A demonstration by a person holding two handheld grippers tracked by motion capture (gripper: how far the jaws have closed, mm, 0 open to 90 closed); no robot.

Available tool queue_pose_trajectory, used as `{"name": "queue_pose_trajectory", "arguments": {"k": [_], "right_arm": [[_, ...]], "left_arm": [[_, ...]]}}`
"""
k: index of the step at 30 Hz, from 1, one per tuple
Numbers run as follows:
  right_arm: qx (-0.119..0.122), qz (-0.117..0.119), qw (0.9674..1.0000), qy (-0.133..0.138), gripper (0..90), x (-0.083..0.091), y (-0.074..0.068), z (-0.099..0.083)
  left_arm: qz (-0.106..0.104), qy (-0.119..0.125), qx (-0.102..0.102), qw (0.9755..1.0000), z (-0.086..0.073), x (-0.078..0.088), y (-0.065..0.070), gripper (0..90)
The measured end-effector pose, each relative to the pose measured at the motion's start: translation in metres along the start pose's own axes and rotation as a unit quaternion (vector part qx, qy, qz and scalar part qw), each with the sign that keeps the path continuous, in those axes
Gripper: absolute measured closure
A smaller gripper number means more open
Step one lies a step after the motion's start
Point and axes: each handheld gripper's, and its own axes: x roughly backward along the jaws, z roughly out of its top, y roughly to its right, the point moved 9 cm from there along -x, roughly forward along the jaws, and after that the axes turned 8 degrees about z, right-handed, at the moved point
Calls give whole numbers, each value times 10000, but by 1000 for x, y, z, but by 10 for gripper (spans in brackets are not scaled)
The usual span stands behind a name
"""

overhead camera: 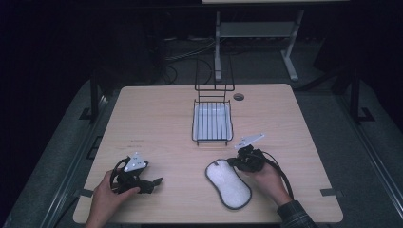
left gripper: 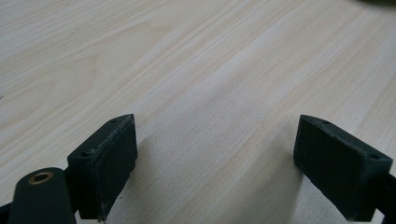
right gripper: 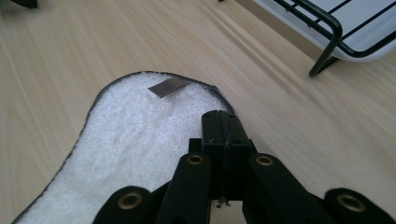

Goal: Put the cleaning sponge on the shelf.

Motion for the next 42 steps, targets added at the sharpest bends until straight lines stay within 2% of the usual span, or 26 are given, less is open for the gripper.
{"name": "queue_pose_trajectory", "arguments": {"k": [4, 12, 17, 22, 30, 42], "right_arm": [[-9, 48, 10000, 62, 896, 6, -8, -1], [40, 243, 9996, 113, 897, 15, -38, -17], [53, 367, 9993, 79, 896, 16, -57, -29], [61, 415, 9991, -49, 896, 13, -65, -39], [16, 312, 9995, -73, 896, 19, -57, -43], [-220, -38, 9998, -13, 896, 35, -25, -50]], "left_arm": [[0, 0, -1, 10000, 0, 0, 0, 128], [0, 2, -1, 10000, 0, 0, 0, 128], [1, -4, -13, 10000, 0, 0, 0, 128], [3, -2, -24, 10000, 0, 0, 0, 128], [3, -2, -23, 10000, 0, 0, 0, 128], [0, -3, -13, 10000, 0, 0, 0, 128]]}}
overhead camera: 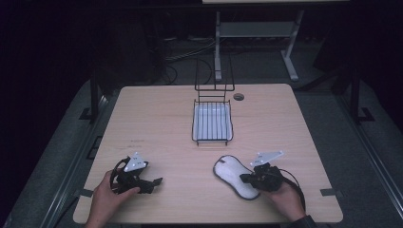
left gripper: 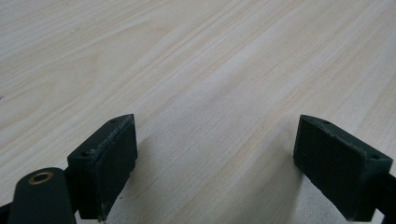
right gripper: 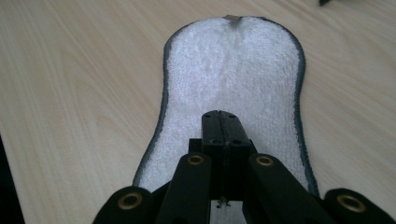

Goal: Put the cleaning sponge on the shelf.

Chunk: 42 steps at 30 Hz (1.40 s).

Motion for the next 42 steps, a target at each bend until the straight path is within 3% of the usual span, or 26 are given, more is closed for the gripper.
{"name": "queue_pose_trajectory", "arguments": {"k": [6, 8, 12, 18, 20, 27, 36, 42], "right_arm": [[-80, 56, 9999, 43, 881, 4, 5, -1], [-113, 123, 9998, 83, 798, 4, 4, 0], [-120, 33, 9998, 147, 613, 6, 6, 4], [-230, -223, 9992, 260, 209, 9, 14, 13], [-257, -214, 9992, 208, 151, 8, 16, 15], [-283, -245, 9992, 128, 104, -3, 25, 18], [-124, -436, 9989, -69, 85, -17, 26, 18], [-107, -422, 9989, -166, 85, -22, 24, 15]], "left_arm": [[0, 0, 0, 10000, 0, 0, 0, 128], [0, 0, 0, 10000, 0, 0, 0, 128], [1, -1, -1, 10000, 0, 0, 0, 128], [3, -1, -3, 10000, 0, 0, 0, 128], [1, 7, 0, 10000, 0, 0, 0, 128], [1, 4, 9, 10000, 0, 0, 0, 128], [3, 4, 17, 10000, 0, 0, 0, 128], [2, 3, 18, 10000, 0, 0, 0, 128]]}}
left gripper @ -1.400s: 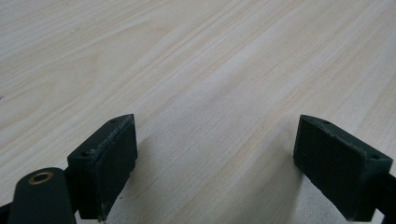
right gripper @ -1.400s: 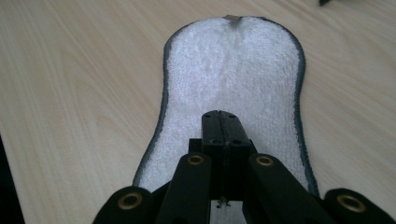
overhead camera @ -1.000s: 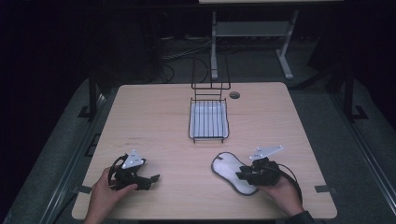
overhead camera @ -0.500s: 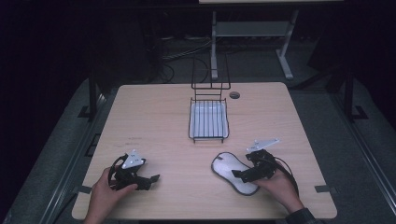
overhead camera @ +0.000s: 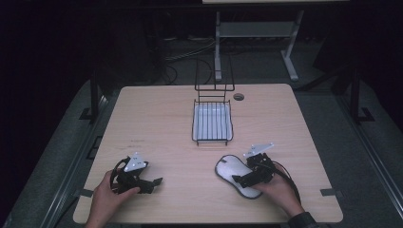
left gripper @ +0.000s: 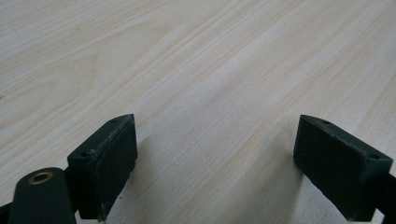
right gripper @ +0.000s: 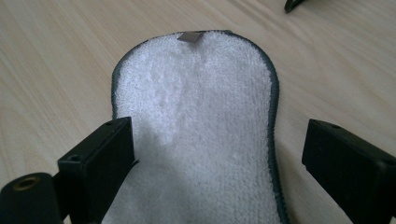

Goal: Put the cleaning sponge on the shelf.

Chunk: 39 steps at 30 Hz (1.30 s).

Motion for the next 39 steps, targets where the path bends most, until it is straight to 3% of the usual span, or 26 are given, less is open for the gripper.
{"name": "queue_pose_trajectory", "arguments": {"k": [15, 21, 28, 31, 39], "right_arm": [[115, -61, 9999, -100, 93, -5, -2, -2], [192, 46, 9998, -103, 194, -3, -6, -2], [179, 92, 9997, -100, 225, -2, -7, -2], [304, 3, 9995, -95, 239, 0, -8, -1], [414, -57, 9989, 189, 379, 10, -11, 5]], "left_arm": [[0, 1, -1, 10000, 0, 0, 0, 128], [1, -1, -4, 10000, 0, 0, 0, 128], [0, 1, -10, 10000, 0, 0, 0, 128], [-1, 1, -9, 10000, 0, 0, 0, 128], [-1, 2, -9, 10000, 0, 0, 0, 128]]}}
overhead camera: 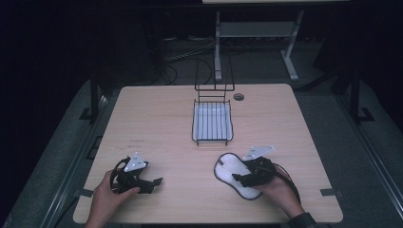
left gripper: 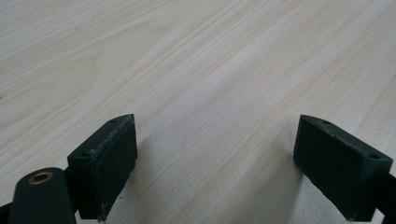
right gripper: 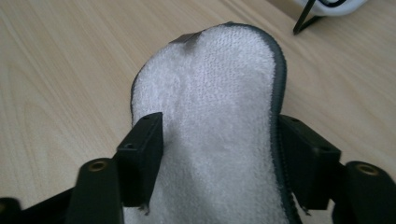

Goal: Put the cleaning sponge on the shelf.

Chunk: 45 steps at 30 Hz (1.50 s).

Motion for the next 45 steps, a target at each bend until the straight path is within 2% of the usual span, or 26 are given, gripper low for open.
{"name": "queue_pose_trajectory", "arguments": {"k": [5, 10, 17, 22, 31, 40, 45], "right_arm": [[15, 1, 9998, 201, 487, 8, -1, 4], [26, 35, 9996, 281, 550, 13, -3, 7], [72, 198, 9988, 443, 646, 22, -7, 13], [57, 333, 9981, 508, 681, 27, -10, 16], [85, 416, 9967, 685, 740, 36, -10, 21], [22, 674, 9947, 775, 779, 40, -10, 24], [20, 694, 9943, 809, 793, 44, -8, 26]], "left_arm": [[0, -1, 0, 10000, 0, 0, 0, 128], [0, -1, -2, 10000, 0, 0, 0, 128], [-1, -6, -1, 10000, 0, 0, 0, 128], [0, -1, -1, 10000, 0, 0, 0, 128], [0, -2, -2, 10000, 0, 0, 0, 128], [0, -1, 0, 10000, 0, 0, 0, 128], [0, -2, 0, 10000, 0, 0, 0, 128]]}}
